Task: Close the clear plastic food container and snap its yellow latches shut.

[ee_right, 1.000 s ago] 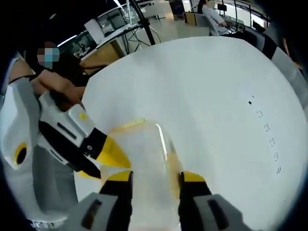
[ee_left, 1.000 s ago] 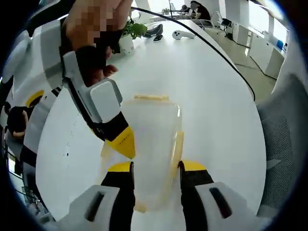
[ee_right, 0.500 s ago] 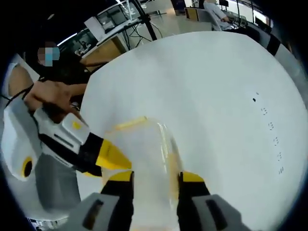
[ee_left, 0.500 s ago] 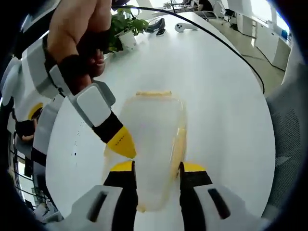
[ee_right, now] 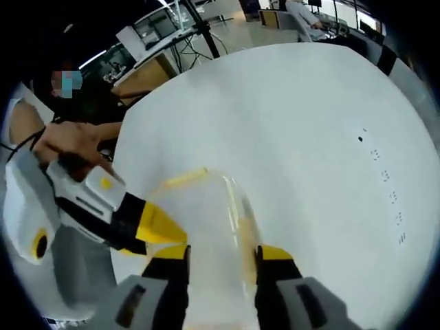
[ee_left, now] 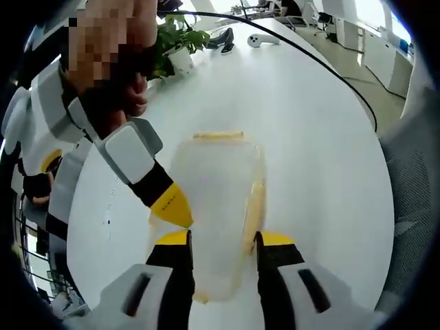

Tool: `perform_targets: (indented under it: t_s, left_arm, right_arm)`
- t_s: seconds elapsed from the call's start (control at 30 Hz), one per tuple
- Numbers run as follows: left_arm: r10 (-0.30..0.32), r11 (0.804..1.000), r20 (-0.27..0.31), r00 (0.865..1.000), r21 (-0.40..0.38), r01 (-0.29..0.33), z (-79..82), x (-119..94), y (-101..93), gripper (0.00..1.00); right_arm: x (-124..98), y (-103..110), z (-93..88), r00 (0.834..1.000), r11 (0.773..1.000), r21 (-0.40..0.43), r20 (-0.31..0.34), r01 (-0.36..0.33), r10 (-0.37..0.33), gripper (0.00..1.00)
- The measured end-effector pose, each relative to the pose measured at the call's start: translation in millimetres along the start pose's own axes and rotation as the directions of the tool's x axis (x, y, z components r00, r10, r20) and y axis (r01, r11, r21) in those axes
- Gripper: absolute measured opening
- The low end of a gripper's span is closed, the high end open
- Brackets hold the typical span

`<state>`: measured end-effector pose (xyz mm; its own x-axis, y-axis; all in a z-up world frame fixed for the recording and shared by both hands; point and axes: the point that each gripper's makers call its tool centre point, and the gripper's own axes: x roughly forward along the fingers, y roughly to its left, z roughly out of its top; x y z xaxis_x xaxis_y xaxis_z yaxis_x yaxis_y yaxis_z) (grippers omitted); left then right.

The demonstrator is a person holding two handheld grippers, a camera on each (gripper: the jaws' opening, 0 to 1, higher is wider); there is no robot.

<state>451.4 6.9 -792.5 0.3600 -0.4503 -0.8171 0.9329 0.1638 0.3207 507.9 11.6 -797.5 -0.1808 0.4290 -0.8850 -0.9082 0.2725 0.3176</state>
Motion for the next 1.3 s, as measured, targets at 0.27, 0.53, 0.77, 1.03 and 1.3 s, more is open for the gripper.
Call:
perform_targets:
  t_s: [0.27, 0.53, 0.77, 1.03, 1.3]
  left_arm:
    - [0.008, 1.000, 0.004, 1.000, 0.022, -0.009, 0.9, -0.4, -0.4, 0.34]
    - [-0.015, 0.999, 0.002, 1.000, 0.040, 0.015, 3.1, -2.9, 0.2, 0.34]
    - [-0.029, 1.000, 0.021, 0.999, -0.004, 0.029, 7.2, -9.6, 7.6, 0.43]
    - [-0.081, 0.997, 0.043, 0.996, 0.009, 0.080, 6.9, -18.3, 8.8, 0.48]
    - [-0.101, 0.994, 0.011, 0.995, 0.047, 0.101, -6.9, -21.6, 18.1, 0.58]
  right_arm:
    - [-2.7, 0.8, -0.5, 1.000, 1.000, -0.001, 0.023, 0.021, -0.021, 0.36]
    - [-10.5, 0.5, 1.2, 0.999, 1.000, 0.009, 0.046, 0.021, -0.022, 0.42]
    - [-24.1, -1.8, 2.8, 0.996, 0.997, -0.037, 0.067, 0.063, -0.060, 0.46]
    - [-30.5, 1.6, -9.5, 0.996, 0.992, -0.088, 0.039, 0.087, -0.083, 0.48]
    - [-35.1, 9.1, -21.4, 0.993, 0.982, -0.153, 0.011, 0.114, -0.114, 0.53]
